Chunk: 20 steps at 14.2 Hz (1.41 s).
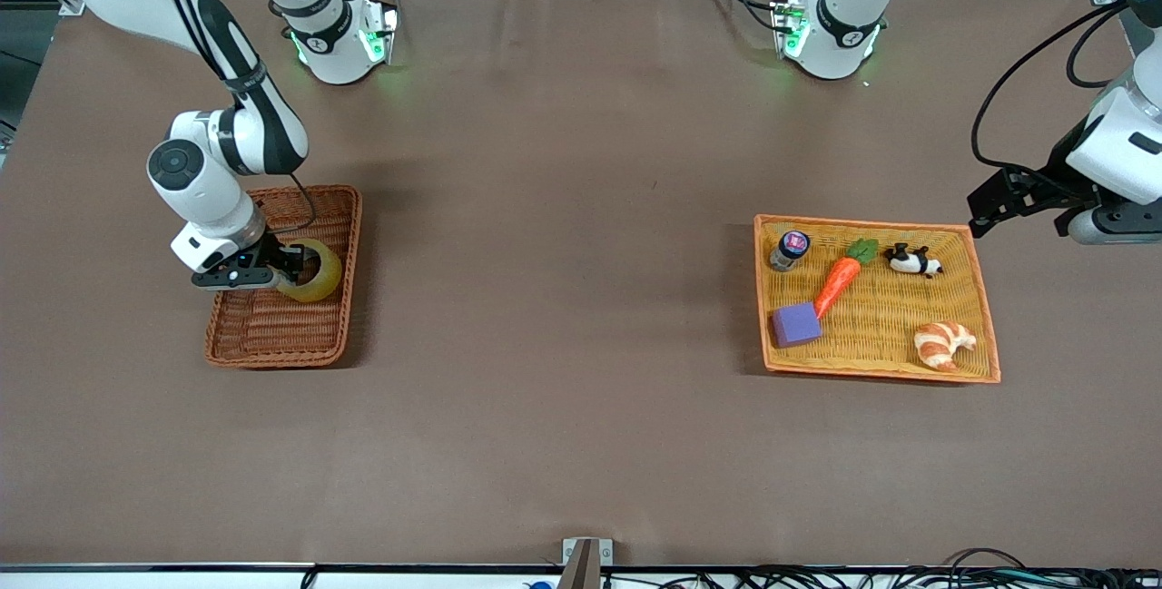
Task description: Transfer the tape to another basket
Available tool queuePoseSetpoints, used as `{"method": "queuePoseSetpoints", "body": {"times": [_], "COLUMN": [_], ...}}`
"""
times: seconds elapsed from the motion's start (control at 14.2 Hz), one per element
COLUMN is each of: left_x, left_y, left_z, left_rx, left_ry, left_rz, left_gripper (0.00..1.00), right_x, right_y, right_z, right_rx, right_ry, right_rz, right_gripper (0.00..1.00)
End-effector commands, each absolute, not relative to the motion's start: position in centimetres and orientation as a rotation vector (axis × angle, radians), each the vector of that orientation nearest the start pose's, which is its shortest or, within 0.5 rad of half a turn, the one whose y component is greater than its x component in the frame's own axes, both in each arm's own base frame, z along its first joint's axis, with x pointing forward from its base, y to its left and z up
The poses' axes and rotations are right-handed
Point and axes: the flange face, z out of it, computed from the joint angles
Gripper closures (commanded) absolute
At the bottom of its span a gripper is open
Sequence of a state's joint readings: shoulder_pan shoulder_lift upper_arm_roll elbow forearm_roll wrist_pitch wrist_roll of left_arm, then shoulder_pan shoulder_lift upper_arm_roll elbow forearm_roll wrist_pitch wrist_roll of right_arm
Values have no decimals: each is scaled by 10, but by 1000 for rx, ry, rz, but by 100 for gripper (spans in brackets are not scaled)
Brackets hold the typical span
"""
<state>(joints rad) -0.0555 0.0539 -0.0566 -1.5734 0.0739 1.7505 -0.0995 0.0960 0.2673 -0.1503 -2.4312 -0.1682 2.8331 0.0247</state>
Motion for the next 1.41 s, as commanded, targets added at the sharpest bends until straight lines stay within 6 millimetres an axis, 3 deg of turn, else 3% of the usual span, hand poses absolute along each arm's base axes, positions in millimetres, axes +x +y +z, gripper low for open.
{"method": "queuePoseSetpoints", "body": {"times": [0.0,0.14,0.35,0.56,0.78,0.99,1.13,1.34], "left_x": [586,586,587,586,587,588,591,591], "left_y": [-59,-58,-56,-56,-36,-34,-34,-34], "left_z": [615,615,615,616,614,615,612,612], "left_rx": [-3052,-3055,-3066,-3072,-3126,-3123,-3129,-3127], "left_ry": [49,42,33,37,-25,-27,-31,-30], "left_rz": [-221,-221,-219,-219,-203,-208,-201,-203], "left_gripper": [0,0,0,0,0,0,0,0], "right_x": [511,540,578,581,571,552,536,536], "right_y": [-22,-39,-60,-62,-44,-27,-23,-17], "right_z": [279,345,461,529,586,631,644,647], "right_rx": [-3217,-3246,-3288,-3270,-3157,-3145,-3140,-3143], "right_ry": [-115,-63,82,197,333,379,377,353], "right_rz": [-326,-291,-53,-71,-12,-16,-7,-13], "right_gripper": [0,0,0,0,0,0,0,0]}}
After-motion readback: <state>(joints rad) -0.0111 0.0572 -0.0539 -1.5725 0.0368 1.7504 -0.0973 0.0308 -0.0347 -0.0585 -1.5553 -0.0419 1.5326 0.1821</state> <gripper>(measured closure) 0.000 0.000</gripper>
